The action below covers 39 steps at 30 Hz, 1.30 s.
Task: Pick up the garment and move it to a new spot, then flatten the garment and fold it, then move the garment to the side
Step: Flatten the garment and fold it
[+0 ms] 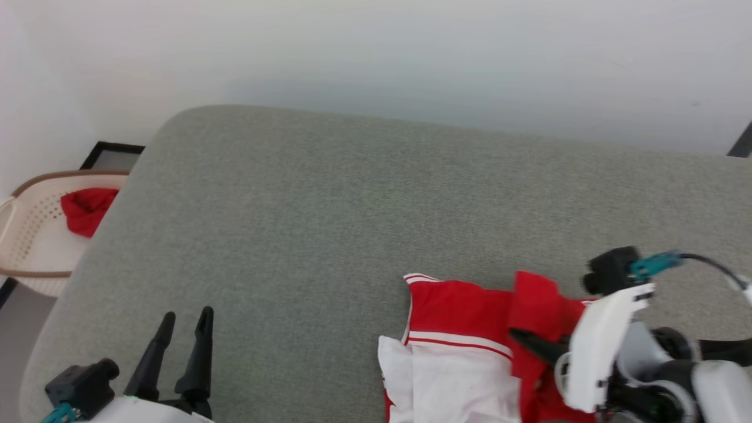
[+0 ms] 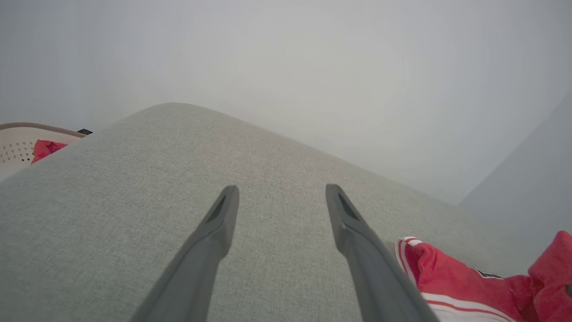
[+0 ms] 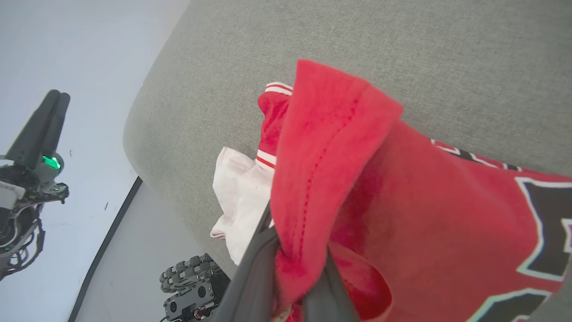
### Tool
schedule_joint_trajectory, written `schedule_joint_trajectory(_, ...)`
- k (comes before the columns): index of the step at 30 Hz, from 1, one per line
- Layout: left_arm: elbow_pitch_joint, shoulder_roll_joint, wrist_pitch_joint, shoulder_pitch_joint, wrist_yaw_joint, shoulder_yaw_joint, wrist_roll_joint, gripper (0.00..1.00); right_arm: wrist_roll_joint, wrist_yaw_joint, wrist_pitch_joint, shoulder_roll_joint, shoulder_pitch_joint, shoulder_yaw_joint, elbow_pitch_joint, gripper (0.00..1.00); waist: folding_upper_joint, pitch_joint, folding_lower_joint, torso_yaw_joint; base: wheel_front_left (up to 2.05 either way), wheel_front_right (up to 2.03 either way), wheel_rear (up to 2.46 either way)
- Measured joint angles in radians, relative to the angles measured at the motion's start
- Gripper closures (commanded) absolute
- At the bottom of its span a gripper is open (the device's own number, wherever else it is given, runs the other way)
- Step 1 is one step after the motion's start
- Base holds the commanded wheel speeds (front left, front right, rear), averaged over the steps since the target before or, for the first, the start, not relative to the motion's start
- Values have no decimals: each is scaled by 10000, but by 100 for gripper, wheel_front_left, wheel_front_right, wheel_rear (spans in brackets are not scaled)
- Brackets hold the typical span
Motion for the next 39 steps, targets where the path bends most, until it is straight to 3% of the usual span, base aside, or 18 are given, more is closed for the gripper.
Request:
schedule_joint_trajectory(6,140,-125,-12,-111,-31,-44,12,0,-535,0,-525,479,-359,932,759,100,0,38,0,300,0,0,0)
schedule_joint_trajectory(19,437,-337,-48,-404,-56,-163,12,0,-1137,-2,-1672,1012,-1332,1964,2801,100,0,190,0,666,0,0,0)
schedule_joint_trajectory(20,453,-347,-48,-431,-56,-169,12,0,-1198,-2,-1779,1022,-1406,2033,2905,95,0,187,0,677,0,0,0)
schedule_joint_trajectory(23,497,-351,-61,-464,-59,-165,12,0,-1233,-2,-1969,1035,-1583,2228,3166,66,0,169,0,680,0,0,0)
schedule_joint_trajectory(24,504,-351,-61,-463,-61,-163,12,0,-1237,0,-2033,1035,-1614,2268,3223,36,0,163,0,677,0,0,0)
schedule_joint_trajectory(25,512,-351,-61,-461,-88,-157,10,0,-1237,-2,-2077,1022,-1645,2320,3258,21,0,156,0,671,0,0,0)
schedule_joint_trajectory(27,518,-349,-61,-455,-88,-130,10,0,-1200,0,-2107,988,-1737,2422,3283,0,0,137,0,644,0,0,0)
schedule_joint_trajectory(39,477,-362,-63,-303,-88,71,73,0,-882,0,-2602,391,-1808,2679,2489,0,0,26,0,212,0,0,0)
